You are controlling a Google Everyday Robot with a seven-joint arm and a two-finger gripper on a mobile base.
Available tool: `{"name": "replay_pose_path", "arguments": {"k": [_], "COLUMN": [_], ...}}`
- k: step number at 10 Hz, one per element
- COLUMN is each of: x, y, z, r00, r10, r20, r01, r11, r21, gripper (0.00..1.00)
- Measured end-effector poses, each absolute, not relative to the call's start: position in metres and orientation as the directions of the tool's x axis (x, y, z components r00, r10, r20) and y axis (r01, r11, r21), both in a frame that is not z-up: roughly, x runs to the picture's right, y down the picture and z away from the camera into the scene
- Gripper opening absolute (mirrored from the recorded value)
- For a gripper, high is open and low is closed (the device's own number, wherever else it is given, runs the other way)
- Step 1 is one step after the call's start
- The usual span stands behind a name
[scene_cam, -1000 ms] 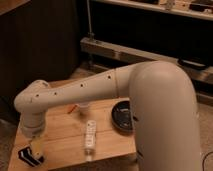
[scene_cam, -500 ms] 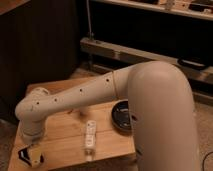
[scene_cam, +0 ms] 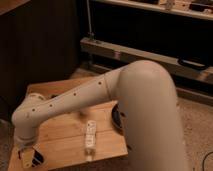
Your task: Place the eraser in the ceramic cup
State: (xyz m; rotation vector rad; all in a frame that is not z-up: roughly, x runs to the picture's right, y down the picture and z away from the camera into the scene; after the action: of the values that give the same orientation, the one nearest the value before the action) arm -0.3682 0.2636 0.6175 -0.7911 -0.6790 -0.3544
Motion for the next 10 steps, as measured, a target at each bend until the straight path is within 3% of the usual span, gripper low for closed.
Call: {"name": "replay_pose_path", "arguments": {"k": [7,8,10], "x": [-0.365,-0.366,-0.367], "y": [0.259,0.258,0.251], "z": [0.619,0.619,0.621], "r00": [0.701,0.696,0.698], "r10": [-0.097,-0.105,-0.121], "r20": [0.706,0.710,0.706], "r01": [0.576,0.586,0.594], "r11": [0.662,0.655,0.648], "r21": [-0.480,-0.478,-0.477], "gripper": [0.07,0.01,0.00]}}
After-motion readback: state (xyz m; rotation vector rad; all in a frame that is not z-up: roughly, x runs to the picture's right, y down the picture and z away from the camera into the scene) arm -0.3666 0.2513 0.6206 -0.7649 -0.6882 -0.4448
